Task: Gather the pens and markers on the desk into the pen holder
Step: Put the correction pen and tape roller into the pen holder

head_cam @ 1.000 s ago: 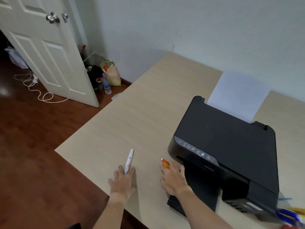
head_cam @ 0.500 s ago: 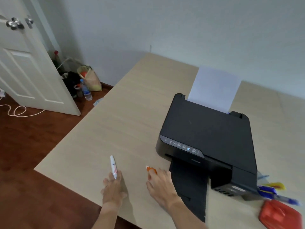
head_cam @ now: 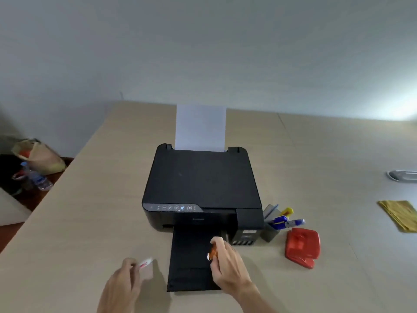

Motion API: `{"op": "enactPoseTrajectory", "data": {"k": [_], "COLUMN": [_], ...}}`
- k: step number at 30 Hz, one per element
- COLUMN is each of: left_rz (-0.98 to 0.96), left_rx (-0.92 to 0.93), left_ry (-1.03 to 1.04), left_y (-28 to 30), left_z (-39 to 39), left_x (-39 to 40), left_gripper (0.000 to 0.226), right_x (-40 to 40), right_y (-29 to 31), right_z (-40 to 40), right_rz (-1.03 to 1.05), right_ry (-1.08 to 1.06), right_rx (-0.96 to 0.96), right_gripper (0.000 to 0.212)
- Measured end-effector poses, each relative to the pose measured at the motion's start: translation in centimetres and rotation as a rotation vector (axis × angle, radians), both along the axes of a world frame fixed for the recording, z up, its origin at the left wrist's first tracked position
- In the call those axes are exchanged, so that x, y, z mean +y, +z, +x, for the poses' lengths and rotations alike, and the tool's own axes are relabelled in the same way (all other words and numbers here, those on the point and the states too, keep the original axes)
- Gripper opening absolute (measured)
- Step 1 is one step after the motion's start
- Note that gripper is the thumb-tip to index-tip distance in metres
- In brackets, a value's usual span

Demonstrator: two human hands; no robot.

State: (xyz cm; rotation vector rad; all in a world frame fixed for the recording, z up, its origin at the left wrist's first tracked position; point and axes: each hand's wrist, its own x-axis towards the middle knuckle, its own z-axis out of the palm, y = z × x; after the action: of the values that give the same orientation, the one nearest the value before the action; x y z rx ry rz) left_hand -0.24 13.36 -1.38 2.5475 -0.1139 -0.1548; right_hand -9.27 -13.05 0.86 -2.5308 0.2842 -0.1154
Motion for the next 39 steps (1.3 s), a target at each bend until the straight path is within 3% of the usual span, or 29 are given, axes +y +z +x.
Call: {"op": "enactPoseTrajectory", "data": {"k": [4, 7, 13, 19, 23, 31, 35, 39], "left_rz": [-0.180, -0.279, -0.521, -0.601, -0.523, -0.266, -0.149, -0.047], "left_rx": [-0.195, -0.215, -0.352, -0.387, -0.329, -0.238, -0.224, -0.204], "left_ry": [-0.217, -0.337, -0.618, -0.705, -0.678, -0.737, -0.791, -0.822], "left_y": [1.6, 3.2, 8.5, 11.3, 11.7, 12.2, 11.8, 11.2], "left_z": [1.2, 2.6, 1.5, 0.6, 0.6, 0.8, 1.0, 1.2], "left_x": [-4.0, -8.4, -18.9, -26.9, -30.3, -34.6, -36.4, -37.9], "left_gripper": [0.025, 0.038, 0.031, 0.027, 0.023, 0.022, 0.025, 0.025], "right_x": [-4.4, -7.9, -13.1, -15.9, -16.6, -17.6, -18.3, -18.8], "right_y": [1.2, 1.9, 2.5, 2.7, 2.0, 0.5, 0.0, -0.7], "right_z": [-2.6, -4.3, -6.7, -5.9, -4.8, -3.4, -3.7, -5.1], "right_rz": [-0.013, -0.049, 0.012, -0.083, -0.108, -0.204, -0.189, -0.163], "right_ry": [-0.048, -0.104, -0.428, -0.574, -0.584, -0.562, -0.542, -0.560], "right_rx": [-0.040, -0.056, -0.138, -0.161, -0.126, 0.000, 0.014, -0.024], "right_gripper": [0.015, 0.009, 0.012, 0.014, 0.009, 0.039, 0.044, 0.027]}}
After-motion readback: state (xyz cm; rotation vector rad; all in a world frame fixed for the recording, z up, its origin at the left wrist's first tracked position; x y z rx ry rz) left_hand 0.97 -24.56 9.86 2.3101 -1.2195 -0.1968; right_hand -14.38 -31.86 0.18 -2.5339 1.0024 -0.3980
